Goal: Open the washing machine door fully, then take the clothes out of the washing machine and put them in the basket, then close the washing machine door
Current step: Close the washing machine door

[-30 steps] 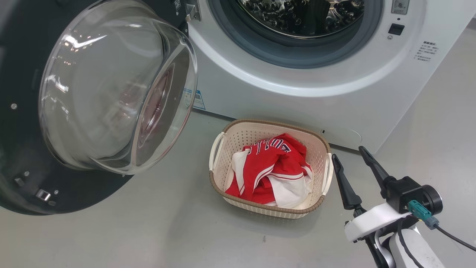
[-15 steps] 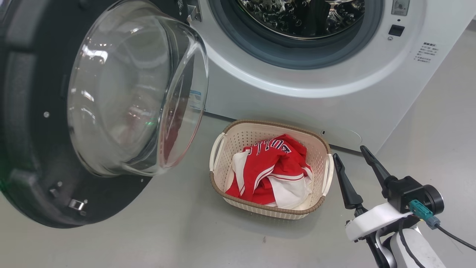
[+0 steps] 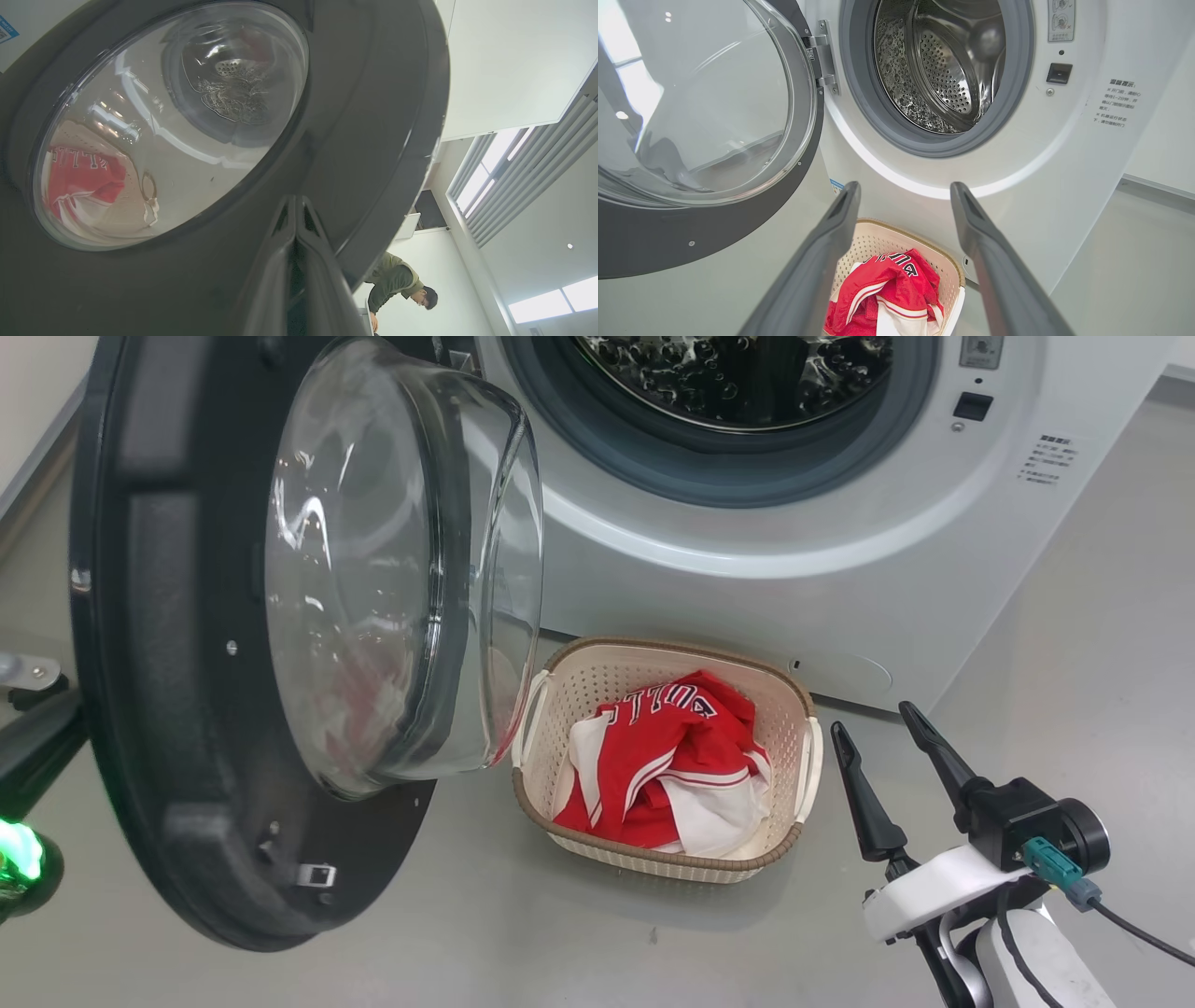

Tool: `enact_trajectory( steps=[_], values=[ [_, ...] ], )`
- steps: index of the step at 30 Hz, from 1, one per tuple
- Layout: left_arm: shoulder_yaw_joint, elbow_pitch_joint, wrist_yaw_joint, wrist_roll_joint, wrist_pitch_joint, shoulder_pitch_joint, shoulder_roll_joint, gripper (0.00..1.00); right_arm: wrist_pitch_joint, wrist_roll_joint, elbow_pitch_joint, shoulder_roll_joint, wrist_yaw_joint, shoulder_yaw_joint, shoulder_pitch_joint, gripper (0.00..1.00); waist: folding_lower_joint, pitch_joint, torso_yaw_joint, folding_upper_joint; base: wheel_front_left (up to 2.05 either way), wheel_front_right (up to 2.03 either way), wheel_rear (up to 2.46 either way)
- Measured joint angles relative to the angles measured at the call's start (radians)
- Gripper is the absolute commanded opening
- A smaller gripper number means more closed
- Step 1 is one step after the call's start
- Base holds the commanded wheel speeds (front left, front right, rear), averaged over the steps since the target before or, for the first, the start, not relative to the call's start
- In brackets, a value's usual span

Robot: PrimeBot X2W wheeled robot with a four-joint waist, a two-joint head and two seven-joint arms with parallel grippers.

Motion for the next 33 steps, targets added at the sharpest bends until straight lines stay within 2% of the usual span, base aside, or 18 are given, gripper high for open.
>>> enact_trajectory(
  steps=[15,33],
  values=[
    [-0.059,-0.137,-0.006,-0.028,0.076,0.020,-0.035,0.00,0.000,0.000,-0.012,0.016,0.000,0.013,-0.011,1.00,0.0000,0.007,-0.082,0.0000,0.00,0.00,0.00],
    [-0.122,-0.206,0.021,-0.050,0.093,0.037,-0.059,0.00,0.000,0.011,-0.028,0.031,-0.006,0.025,-0.042,1.00,0.0000,0.033,-0.288,0.0000,0.00,0.00,0.00]
  ],
)
